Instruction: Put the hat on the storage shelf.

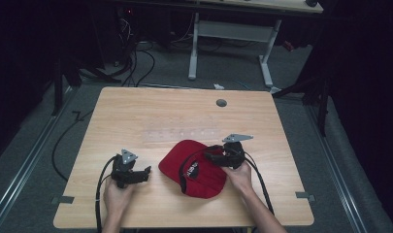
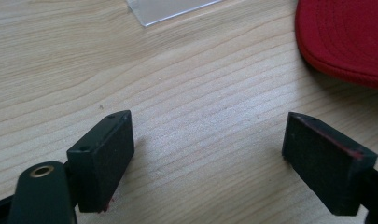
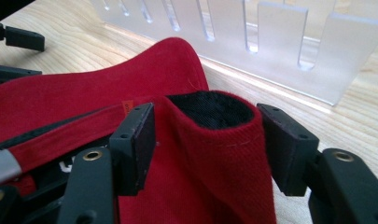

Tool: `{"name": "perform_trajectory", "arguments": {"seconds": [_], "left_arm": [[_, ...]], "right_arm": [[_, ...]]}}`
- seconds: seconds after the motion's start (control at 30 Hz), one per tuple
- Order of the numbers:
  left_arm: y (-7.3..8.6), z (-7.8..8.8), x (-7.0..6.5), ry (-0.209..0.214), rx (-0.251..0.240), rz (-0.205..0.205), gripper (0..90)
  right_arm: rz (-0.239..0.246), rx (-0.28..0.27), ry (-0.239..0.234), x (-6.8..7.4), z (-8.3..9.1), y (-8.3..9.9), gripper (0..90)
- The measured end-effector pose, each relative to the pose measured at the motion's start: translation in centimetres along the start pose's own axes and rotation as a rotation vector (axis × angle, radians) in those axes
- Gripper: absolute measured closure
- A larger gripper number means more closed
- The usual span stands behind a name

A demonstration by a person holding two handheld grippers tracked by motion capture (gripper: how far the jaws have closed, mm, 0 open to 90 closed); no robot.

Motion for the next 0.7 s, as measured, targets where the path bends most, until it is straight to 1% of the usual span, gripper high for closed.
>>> {"name": "perform_trajectory", "arguments": {"seconds": [0.2, 0.23, 0.43, 0.47, 0.5, 0.53, 0.57, 0.6, 0.7], "left_arm": [[0.00, 0.00, 0.00, 0.000, 0.000, 0.001, 16.9], [0.00, 0.00, 0.00, 0.000, 0.000, 0.001, 16.9], [0.00, 0.00, 0.00, -0.001, 0.000, 0.001, 16.9], [0.00, 0.00, 0.00, -0.001, 0.000, 0.001, 16.9], [0.00, 0.00, 0.00, -0.001, 0.000, 0.001, 16.9], [0.00, 0.00, 0.00, -0.001, 0.000, 0.001, 16.9], [0.00, 0.00, 0.00, -0.001, 0.000, 0.001, 16.9], [-0.01, -0.01, 0.00, -0.001, 0.000, 0.001, 16.9], [-0.01, -0.01, 0.00, -0.001, -0.001, 0.001, 16.9]], "right_arm": [[-0.005, 0.009, -0.013, -0.24, -0.58, 0.36, 45.0], [-0.010, 0.011, -0.018, -0.23, -0.72, 0.50, 48.0], [0.005, 0.016, -0.033, -0.23, -0.85, 0.89, 60.1], [0.005, 0.016, -0.033, -0.23, -0.85, 0.89, 60.1], [0.013, 0.013, -0.045, -0.22, -0.72, 0.99, 66.0], [0.016, 0.010, -0.052, -0.19, -0.64, 1.00, 68.6], [0.016, 0.010, -0.052, -0.19, -0.64, 1.00, 68.6], [0.021, 0.009, -0.067, -0.06, -0.44, 0.96, 72.9], [0.037, 0.006, -0.082, 0.28, -0.15, 0.80, 77.7]]}}
Point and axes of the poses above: each handheld gripper's, and its own axes: z roughly backward along the jaws, y roughly out of its underside, x roughly to its left, the point moved 9 cm from there along -z, roughly forward along the jaws, and after that the axes turned 10 degrees about -y, right-handed, at the moved point
